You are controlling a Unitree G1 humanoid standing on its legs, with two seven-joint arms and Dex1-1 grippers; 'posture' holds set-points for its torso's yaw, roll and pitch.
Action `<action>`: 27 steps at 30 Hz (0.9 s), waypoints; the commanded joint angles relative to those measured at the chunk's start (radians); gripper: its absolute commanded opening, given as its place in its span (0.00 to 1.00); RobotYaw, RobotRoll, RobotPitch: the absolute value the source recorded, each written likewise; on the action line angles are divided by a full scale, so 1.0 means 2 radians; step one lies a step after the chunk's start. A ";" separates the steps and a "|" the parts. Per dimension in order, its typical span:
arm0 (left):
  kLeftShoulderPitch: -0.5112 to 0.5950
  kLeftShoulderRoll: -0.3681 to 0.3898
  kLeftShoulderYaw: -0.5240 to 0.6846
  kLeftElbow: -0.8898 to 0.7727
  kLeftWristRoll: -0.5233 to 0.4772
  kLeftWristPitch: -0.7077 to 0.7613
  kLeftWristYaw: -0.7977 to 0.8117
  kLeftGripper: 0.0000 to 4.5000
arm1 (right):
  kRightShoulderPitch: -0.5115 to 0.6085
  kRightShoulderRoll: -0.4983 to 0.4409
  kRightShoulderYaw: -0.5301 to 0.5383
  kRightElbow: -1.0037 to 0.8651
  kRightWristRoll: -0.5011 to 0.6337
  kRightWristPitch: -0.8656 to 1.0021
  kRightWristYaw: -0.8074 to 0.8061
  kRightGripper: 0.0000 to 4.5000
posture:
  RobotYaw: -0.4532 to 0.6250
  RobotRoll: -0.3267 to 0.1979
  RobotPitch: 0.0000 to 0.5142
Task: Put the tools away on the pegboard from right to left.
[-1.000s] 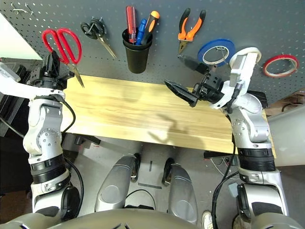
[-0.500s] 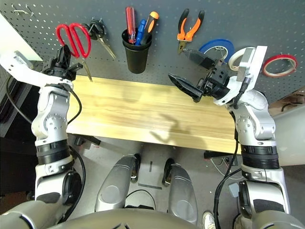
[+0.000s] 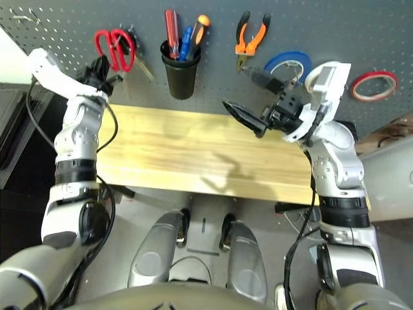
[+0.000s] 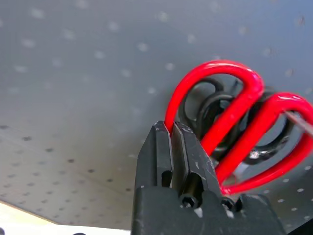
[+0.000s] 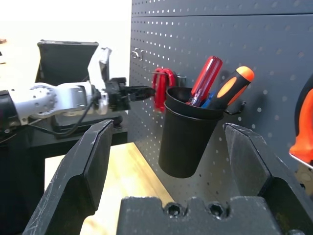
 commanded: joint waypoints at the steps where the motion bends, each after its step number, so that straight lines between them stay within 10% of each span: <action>1: 0.002 0.002 -0.018 0.037 0.023 -0.012 -0.020 0.22 | 0.008 0.005 0.006 -0.010 -0.011 -0.010 -0.009 1.00 | 0.54 0.62 0.32; 10: 0.131 0.011 -0.043 -0.072 0.035 0.005 -0.060 0.99 | 0.035 0.028 0.011 0.000 -0.047 -0.038 -0.046 1.00 | 0.55 0.62 0.31; 27: 0.329 0.035 -0.014 -0.204 0.049 -0.040 -0.061 0.99 | 0.087 0.090 -0.041 0.105 -0.175 -0.108 -0.296 1.00 | 0.55 0.62 0.32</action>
